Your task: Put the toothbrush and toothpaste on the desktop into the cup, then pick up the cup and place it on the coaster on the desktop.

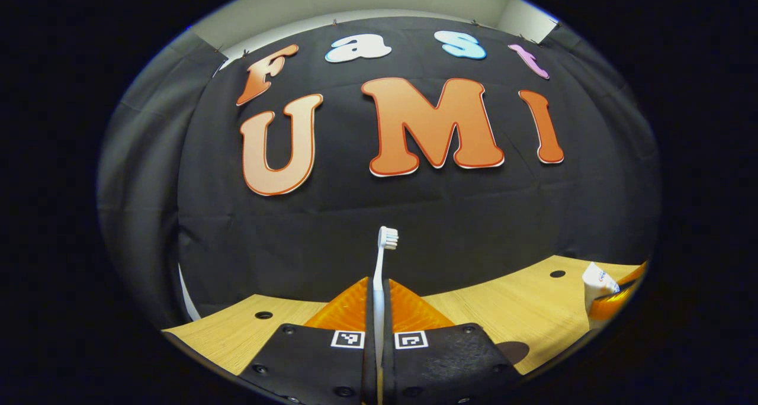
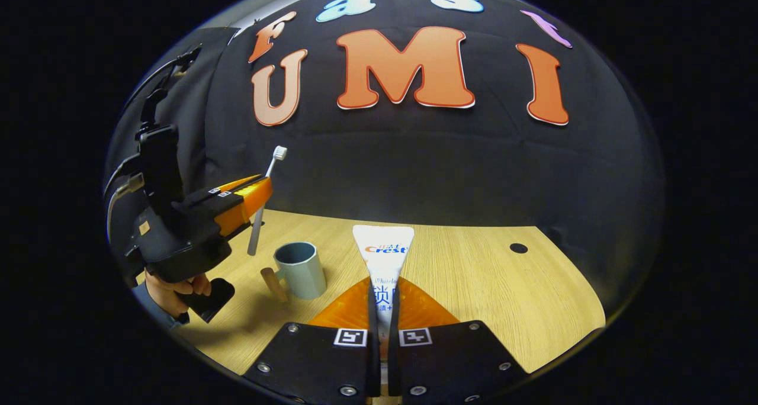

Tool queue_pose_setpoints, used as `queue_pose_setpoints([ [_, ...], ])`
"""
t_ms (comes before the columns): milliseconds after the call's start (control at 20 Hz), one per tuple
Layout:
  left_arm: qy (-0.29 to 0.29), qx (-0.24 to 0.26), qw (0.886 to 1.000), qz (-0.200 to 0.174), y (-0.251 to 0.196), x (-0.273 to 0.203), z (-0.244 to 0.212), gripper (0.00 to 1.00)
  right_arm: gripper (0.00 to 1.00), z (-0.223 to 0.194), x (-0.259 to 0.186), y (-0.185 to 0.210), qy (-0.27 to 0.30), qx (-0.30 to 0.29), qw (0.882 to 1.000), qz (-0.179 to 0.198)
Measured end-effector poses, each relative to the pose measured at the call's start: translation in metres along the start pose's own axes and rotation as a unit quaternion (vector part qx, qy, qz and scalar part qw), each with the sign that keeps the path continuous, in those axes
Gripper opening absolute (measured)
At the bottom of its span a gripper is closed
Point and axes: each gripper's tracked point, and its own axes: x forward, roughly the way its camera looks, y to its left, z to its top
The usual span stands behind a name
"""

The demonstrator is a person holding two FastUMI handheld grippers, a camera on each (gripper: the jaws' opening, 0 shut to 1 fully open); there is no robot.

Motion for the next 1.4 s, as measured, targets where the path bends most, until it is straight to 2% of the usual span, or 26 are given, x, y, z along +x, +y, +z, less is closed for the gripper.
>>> queue_pose_setpoints([
  [200,-0.016,-0.011,1.000,-0.007,-0.014,0.018,0.001,0.04,0.05,0.003,0.006,-0.008,-0.007,-0.001,1.000,-0.008],
  [400,-0.006,-0.031,0.999,-0.016,-0.024,0.033,-0.020,0.04,0.05,0.004,0.007,-0.017,-0.009,0.002,1.000,-0.016],
  [600,0.014,-0.044,0.999,-0.017,-0.022,0.040,-0.044,0.04,0.05,0.014,0.008,-0.014,-0.029,0.003,1.000,-0.009],
  [950,0.071,-0.083,0.993,-0.036,-0.024,0.030,-0.089,0.04,0.05,0.032,0.013,-0.004,-0.055,0.011,0.998,-0.003],
  [1200,0.081,-0.083,0.992,-0.041,-0.018,0.023,-0.091,0.05,0.05,0.058,0.022,0.005,-0.077,0.014,0.997,0.002],
  [1400,0.109,-0.080,0.989,-0.060,-0.023,0.017,-0.102,0.08,0.05,0.084,0.027,0.019,-0.097,0.009,0.995,0.009],
])
